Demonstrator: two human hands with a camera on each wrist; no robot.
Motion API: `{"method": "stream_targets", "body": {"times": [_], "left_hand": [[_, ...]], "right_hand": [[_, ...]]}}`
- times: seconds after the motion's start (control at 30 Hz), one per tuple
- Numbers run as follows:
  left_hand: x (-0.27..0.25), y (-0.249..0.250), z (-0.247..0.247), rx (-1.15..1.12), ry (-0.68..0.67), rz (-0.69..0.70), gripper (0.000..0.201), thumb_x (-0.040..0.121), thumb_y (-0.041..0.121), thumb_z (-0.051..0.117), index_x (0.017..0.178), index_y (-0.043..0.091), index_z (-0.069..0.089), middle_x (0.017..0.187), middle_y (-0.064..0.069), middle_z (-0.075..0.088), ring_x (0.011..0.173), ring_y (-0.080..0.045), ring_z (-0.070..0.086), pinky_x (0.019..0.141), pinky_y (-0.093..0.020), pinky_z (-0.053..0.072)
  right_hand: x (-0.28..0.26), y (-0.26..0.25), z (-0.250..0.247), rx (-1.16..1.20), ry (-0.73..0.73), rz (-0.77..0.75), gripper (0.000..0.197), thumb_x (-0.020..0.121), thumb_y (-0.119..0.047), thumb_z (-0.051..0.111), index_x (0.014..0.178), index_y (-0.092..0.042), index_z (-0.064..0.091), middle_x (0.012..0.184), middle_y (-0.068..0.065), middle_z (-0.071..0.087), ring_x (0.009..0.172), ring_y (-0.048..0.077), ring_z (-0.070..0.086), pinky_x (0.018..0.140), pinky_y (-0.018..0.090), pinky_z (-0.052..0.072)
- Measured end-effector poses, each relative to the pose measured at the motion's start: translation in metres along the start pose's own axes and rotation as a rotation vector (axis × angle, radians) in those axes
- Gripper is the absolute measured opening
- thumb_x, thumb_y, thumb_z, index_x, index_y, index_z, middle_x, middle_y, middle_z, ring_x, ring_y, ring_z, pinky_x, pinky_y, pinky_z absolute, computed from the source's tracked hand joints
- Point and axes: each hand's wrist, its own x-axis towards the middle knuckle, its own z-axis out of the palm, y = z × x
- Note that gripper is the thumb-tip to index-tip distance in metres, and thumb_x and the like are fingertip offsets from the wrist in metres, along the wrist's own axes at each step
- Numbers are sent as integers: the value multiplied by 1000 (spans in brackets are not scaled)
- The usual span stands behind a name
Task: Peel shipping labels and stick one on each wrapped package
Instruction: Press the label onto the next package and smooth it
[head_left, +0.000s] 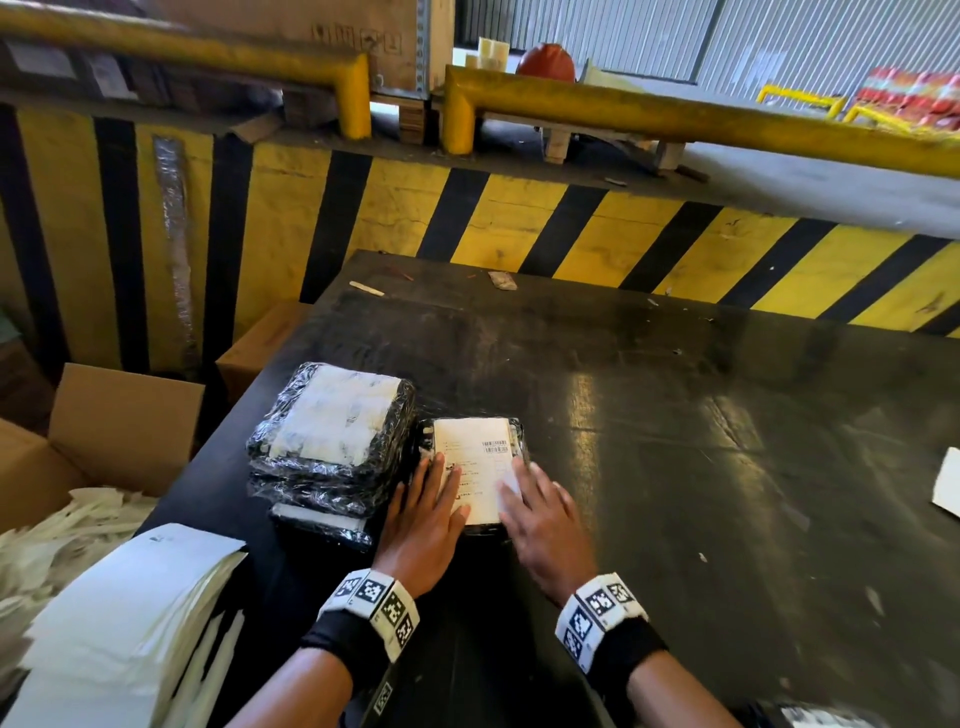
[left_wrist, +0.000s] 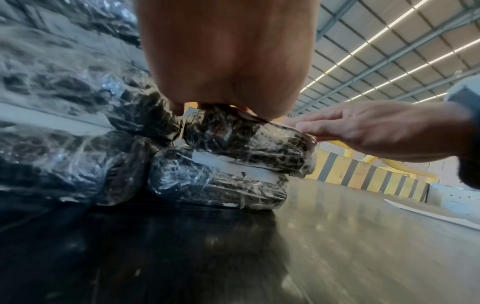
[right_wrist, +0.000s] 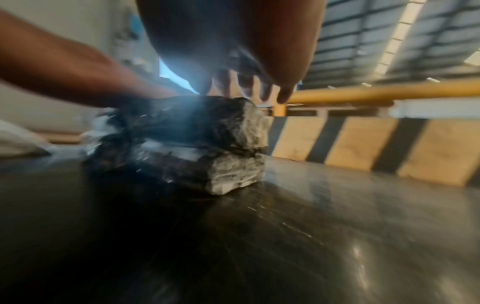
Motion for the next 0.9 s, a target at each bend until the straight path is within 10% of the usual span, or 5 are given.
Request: {"method": "stream_targets", "body": {"times": [0.2,0.43,0.63,0.9], "left_hand": [[3,-1,-1,-109,-41,-19,59,101,44,19,150,30,-10,150,16,-31,139,-5,-30,120,-42,-3],[5,-8,4,-116,-59,0,84,77,74,-4,149,32,-12,148,18,-35,138,-4,-33,120,-47,1],[3,-4,1,-126,-76,-18,60,99,50,18,149,34,-12,146,18,-37,138,-5,-33,119,-48,3],[4,-6,2,-139,-79,-12,60,99,50,19,148,36,-11,146,20,-38,138,-3,-33,119,-50,5]], "right_hand": [[-32,6,16,-140,-64,-14,52,99,-44,20,143,-20,34,151,-3,35,144,18,14,113,41,6],[-8,6,4,-190,-35,-28,66,98,-55,8,138,-18,45,147,-2,43,143,19,22,112,44,9],[58,2,-18,-139,-218,8,97,71,-66,-20,150,-19,12,160,-6,7,147,16,-6,116,47,-7],[96,2,-21,-90,-284,116,68,95,-58,12,150,-19,12,160,-5,6,147,16,-3,116,46,-4]]}}
